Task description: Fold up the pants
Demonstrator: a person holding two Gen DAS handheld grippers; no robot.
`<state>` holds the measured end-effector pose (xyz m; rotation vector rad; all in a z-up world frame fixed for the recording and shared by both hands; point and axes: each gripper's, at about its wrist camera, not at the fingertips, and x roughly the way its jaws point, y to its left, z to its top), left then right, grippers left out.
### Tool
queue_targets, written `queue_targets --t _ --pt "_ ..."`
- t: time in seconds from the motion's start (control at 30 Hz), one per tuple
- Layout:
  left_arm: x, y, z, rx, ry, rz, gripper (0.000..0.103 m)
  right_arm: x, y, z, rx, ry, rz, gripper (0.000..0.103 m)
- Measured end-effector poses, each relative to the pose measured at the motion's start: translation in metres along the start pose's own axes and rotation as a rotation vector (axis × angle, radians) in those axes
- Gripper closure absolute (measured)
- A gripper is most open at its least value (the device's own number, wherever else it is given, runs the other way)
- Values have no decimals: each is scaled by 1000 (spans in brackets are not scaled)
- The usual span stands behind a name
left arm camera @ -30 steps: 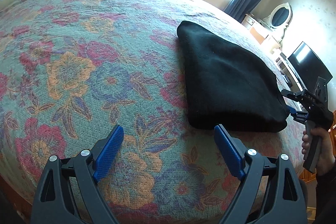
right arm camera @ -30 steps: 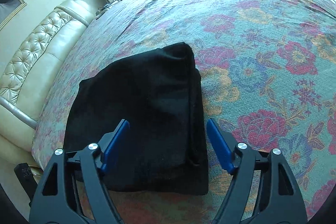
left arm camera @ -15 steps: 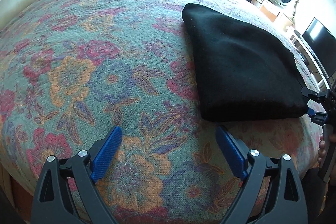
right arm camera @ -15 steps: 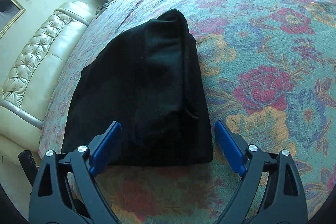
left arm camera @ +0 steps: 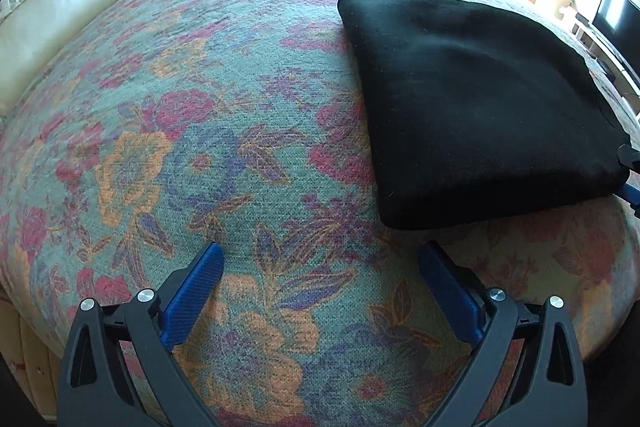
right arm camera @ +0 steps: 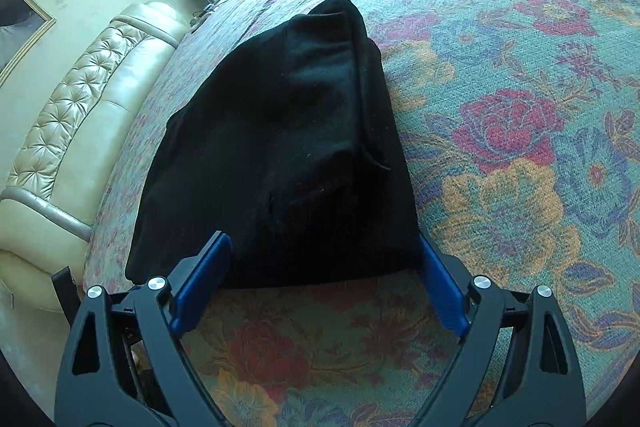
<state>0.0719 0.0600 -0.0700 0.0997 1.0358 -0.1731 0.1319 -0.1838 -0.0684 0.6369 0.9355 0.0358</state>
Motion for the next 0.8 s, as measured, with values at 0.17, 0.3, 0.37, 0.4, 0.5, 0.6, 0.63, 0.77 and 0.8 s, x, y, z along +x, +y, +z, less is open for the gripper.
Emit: queue_targets --t 0.17,0.3,0.37,0.4,0.5,0.6,0.63,0.77,0.8 --pt "-1 4 1 -29 -15 -6 5 -1 -3 -3 4 0 12 13" --pt "-8 4 4 -49 -43 24 5 -3 -4 -5 10 -6 19 12" --pt "-18 1 5 -39 -106 90 5 -4 -5 -7 14 -11 25 12" --pt "-21 -1 5 -23 -125 101 5 -4 -6 -7 16 -12 28 12" --pt "-27 -5 6 5 -134 98 5 -7 -10 -10 22 -13 38 13" --pt "-34 -4 10 -3 -137 89 5 -12 -14 -12 33 -21 47 13" --pt "-35 -3 12 -12 -128 81 5 -14 -16 -12 34 -24 48 13" --pt "-36 0 15 -20 -102 54 5 -24 -22 -14 42 -43 43 12" --pt "-37 2 14 -20 -102 43 5 -26 -25 -15 48 -46 42 12"
